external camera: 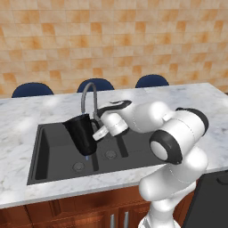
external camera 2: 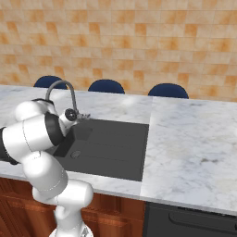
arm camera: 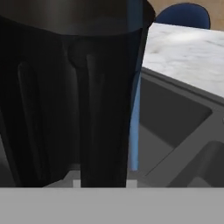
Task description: Turn on the sink faucet and place the jug under the water for a few seconds to fill it up.
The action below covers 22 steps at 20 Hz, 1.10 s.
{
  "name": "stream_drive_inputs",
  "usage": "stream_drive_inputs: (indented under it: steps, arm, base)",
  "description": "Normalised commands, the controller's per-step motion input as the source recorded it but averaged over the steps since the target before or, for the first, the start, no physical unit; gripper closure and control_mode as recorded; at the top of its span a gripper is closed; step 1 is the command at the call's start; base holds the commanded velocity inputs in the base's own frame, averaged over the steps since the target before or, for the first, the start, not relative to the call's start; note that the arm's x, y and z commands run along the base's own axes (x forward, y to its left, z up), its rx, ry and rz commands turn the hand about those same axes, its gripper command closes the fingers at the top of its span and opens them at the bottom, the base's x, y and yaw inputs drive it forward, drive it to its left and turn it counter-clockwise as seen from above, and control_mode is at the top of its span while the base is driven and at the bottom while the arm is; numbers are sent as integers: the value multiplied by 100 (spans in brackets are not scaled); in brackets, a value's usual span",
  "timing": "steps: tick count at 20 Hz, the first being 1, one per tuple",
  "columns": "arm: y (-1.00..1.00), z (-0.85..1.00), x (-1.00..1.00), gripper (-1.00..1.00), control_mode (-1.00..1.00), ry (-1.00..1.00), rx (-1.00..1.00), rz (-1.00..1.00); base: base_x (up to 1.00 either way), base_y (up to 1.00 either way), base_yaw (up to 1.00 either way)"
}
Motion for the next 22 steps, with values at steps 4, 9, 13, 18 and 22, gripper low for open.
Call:
stream_drive_inputs:
  steps: [4, 9, 13, 18, 22]
  arm:
    - [-1, -2, 2, 100, -100, 0, -8, -6]
    - [-11, 0, 4, 100, -100, 0, -6, -7]
    - [-23, 0, 1, 100, -100, 0, -4, -9]
    - [-30, 0, 0, 100, -100, -1, -3, -8]
    - [-23, 0, 2, 100, -100, -2, -4, -8]
  base:
    - [0, 0, 0]
    - [0, 0, 0]
    - [0, 0, 0]
    - [0, 0, 0]
    - [0, 0, 0]
